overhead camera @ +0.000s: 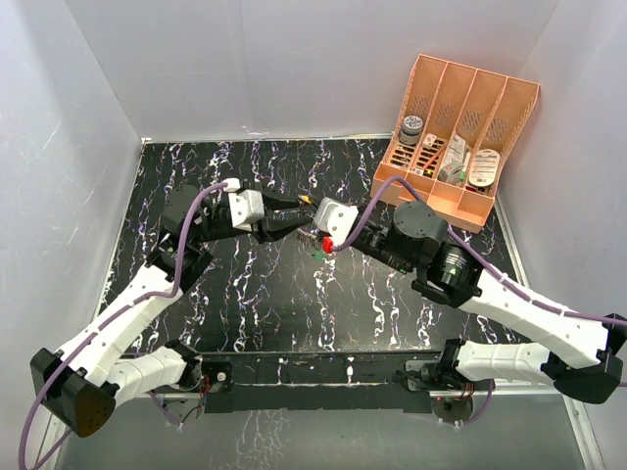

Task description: Remove the keys from the keyring

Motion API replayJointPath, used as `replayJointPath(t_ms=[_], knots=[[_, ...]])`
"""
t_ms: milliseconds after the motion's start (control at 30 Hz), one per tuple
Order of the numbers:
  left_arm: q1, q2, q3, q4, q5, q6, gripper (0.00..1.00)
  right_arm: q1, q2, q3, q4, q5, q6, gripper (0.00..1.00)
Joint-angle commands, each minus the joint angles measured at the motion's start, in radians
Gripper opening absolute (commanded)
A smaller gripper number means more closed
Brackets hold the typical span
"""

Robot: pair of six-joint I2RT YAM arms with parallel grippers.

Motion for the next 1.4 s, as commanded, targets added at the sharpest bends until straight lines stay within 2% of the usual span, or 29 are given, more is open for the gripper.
replayJointPath(t_ms=[0, 100, 267, 533, 667, 867, 1167, 1367], knots=[[0.008, 0.017, 0.081, -0.048, 0.173, -0.004, 0.33, 0.002, -0.022, 0.059, 0.034, -0.015, -0.02, 0.0], [0.01, 0.019, 0.099, -0.094, 0.221, 0.021, 0.32, 0.002, -0.026, 0.057, 0.038, -0.012, -0.02, 0.0], [0.01, 0.012, 0.105, -0.164, 0.224, 0.06, 0.27, 0.002, -0.033, 0.042, 0.065, -0.009, -0.019, 0.0], [0.009, 0.01, 0.036, -0.043, 0.165, -0.033, 0.28, 0.002, -0.032, 0.043, 0.062, -0.001, -0.02, 0.0], [0.011, 0.005, 0.012, 0.002, 0.083, -0.084, 0.3, 0.002, -0.034, 0.035, 0.069, 0.003, -0.02, 0.0], [0.011, -0.032, -0.065, 0.161, -0.025, -0.171, 0.34, 0.002, -0.031, 0.025, 0.077, 0.002, -0.022, 0.0], [0.012, -0.011, -0.096, 0.316, -0.043, -0.275, 0.34, 0.002, -0.023, 0.015, 0.085, 0.004, -0.023, 0.0], [0.013, 0.019, -0.096, 0.345, -0.021, -0.302, 0.31, 0.002, -0.028, 0.006, 0.102, 0.006, -0.023, 0.0]])
